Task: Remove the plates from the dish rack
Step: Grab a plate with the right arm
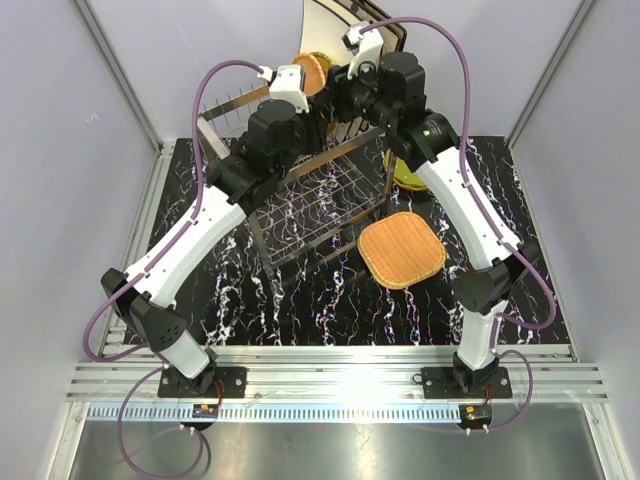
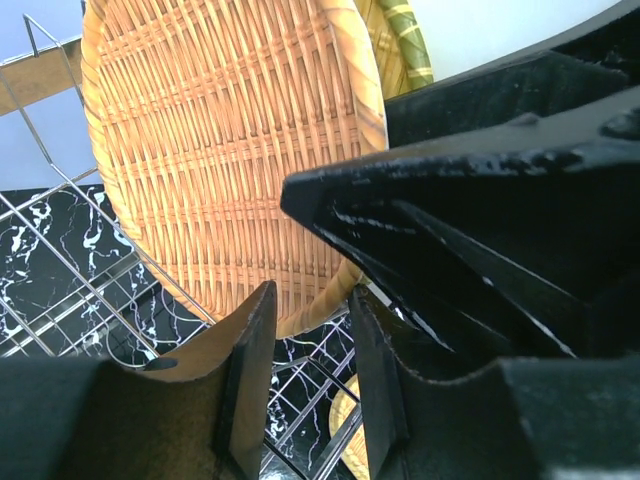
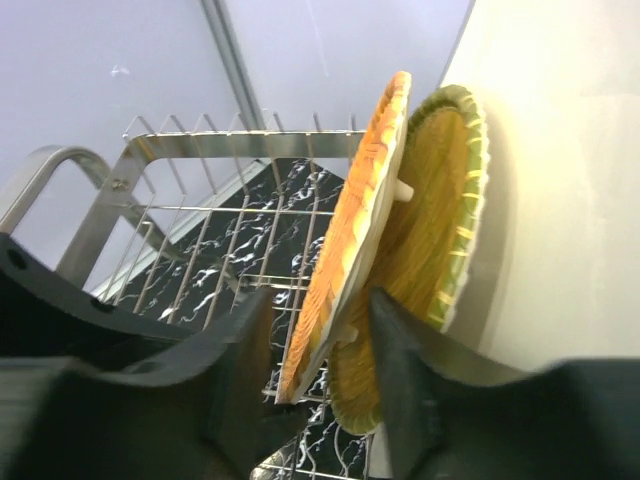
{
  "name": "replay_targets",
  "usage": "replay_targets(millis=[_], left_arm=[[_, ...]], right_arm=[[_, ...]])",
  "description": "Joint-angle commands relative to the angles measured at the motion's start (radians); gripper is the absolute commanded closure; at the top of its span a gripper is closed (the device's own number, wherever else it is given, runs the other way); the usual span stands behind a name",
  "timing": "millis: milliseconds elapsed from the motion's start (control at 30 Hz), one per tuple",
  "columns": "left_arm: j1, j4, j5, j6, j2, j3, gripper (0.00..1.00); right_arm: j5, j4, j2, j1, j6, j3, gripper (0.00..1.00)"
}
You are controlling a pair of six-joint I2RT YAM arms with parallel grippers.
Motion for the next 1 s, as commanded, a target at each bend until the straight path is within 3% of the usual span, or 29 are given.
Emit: replay_targets(millis=[0, 333, 567, 967], left_arm=[[0.025, 0.03, -0.015, -0.016, -0.026, -0.018, 0.6], [0.028, 0.051, -0.001, -0.043, -0.118, -0.076, 0.45], [0.031, 0.03, -0.016, -0.006, -0.23, -0.157, 0.37], [0.032, -0.021, -0.072, 0.031, -0.472, -0.272, 0.3]], right_arm=[[0.1, 0.033, 0.023, 0.002, -0.046, 0.034, 0.53], [0.14, 0.055, 0.019, 0.008, -0.081, 0.023, 0.81], [0.124, 0.073, 0.006, 0.011, -0.086, 0.04, 0.95], [0.182, 0.135, -0.001, 0.063, -0.23, 0.039, 0.98]])
